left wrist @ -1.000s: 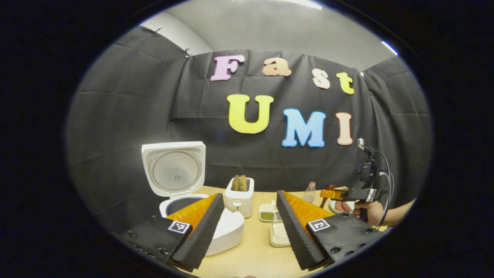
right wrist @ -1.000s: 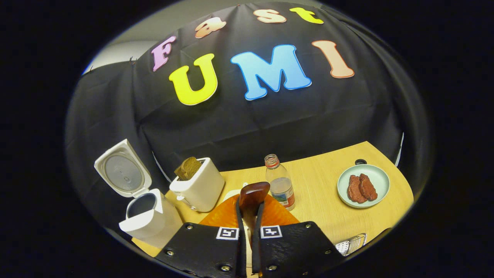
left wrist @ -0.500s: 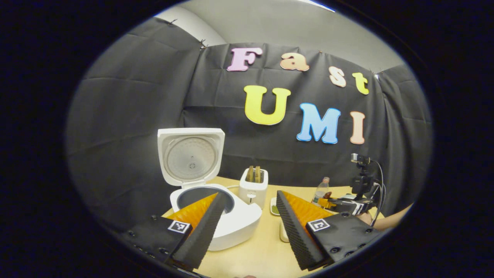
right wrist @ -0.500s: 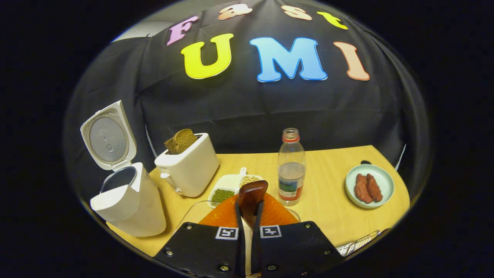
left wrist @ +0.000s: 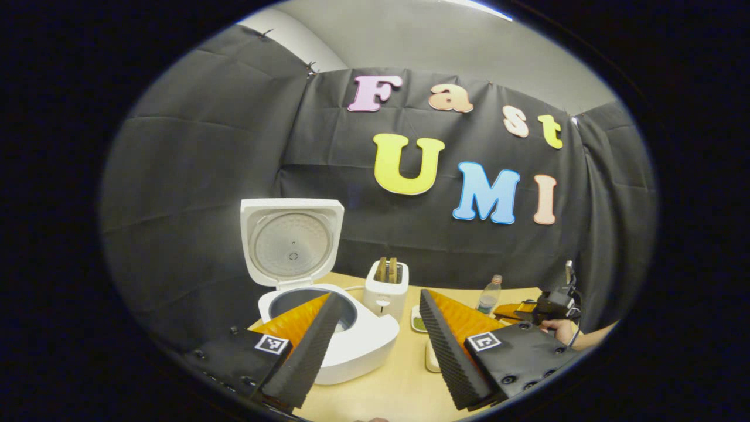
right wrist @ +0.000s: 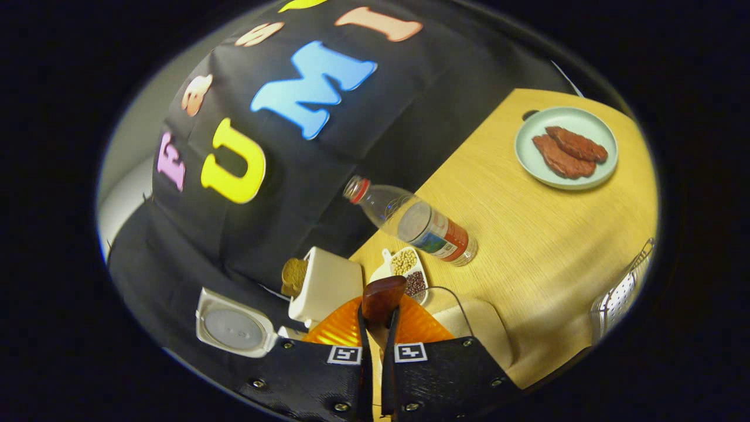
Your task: Close the left gripper, press the button to open the rice cooker; take a wooden spoon from the chopstick holder with the right hand, scoop a spoonful of rice and pour it into the rice cooker, then put the wooden spoon back into the chopstick holder.
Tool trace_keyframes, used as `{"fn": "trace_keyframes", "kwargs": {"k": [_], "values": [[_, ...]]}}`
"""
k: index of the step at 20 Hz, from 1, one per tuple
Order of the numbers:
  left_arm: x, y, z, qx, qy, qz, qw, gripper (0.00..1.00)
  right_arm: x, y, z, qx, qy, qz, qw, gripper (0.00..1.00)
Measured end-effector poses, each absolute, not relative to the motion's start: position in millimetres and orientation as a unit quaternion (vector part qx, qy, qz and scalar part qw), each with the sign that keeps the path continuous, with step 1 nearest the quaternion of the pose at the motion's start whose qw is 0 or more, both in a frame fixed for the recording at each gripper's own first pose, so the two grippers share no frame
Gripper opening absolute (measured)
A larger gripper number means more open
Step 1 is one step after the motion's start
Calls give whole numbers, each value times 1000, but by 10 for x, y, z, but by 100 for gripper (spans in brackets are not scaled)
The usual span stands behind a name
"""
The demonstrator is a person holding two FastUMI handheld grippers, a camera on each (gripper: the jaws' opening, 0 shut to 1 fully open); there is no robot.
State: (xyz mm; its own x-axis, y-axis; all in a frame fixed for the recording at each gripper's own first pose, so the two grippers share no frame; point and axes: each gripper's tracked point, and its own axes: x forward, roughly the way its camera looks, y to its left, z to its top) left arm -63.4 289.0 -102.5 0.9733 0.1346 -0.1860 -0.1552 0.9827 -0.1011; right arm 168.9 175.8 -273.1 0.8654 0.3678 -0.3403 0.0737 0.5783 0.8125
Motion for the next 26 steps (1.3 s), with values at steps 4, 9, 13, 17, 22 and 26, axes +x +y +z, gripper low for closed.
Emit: {"fn": "trace_keyframes", "kwargs": {"k": [4, 9, 13, 17, 22, 26], "values": [[-630, 2809, -988, -56, 81, 69, 993, 92, 1627, 1547, -2289, 519, 210, 98, 823, 6], [-583, 2596, -1006, -55, 67, 38, 995, 92, 1472, 1517, -1799, 584, 173, 129, 782, 6], [-614, 2595, -933, -47, 52, 28, 997, 95, 1382, 1564, -1544, 610, 155, 147, 763, 6], [-707, 2607, -921, -37, 49, 27, 998, 92, 1341, 1628, -1328, 624, 145, 161, 751, 6], [-844, 2545, -904, -20, 40, 16, 999, 95, 1331, 1888, -1164, 619, 147, 187, 749, 6], [-902, 2513, -890, 5, 32, 6, 999, 92, 1323, 2161, -1098, 600, 159, 205, 757, 6]]}}
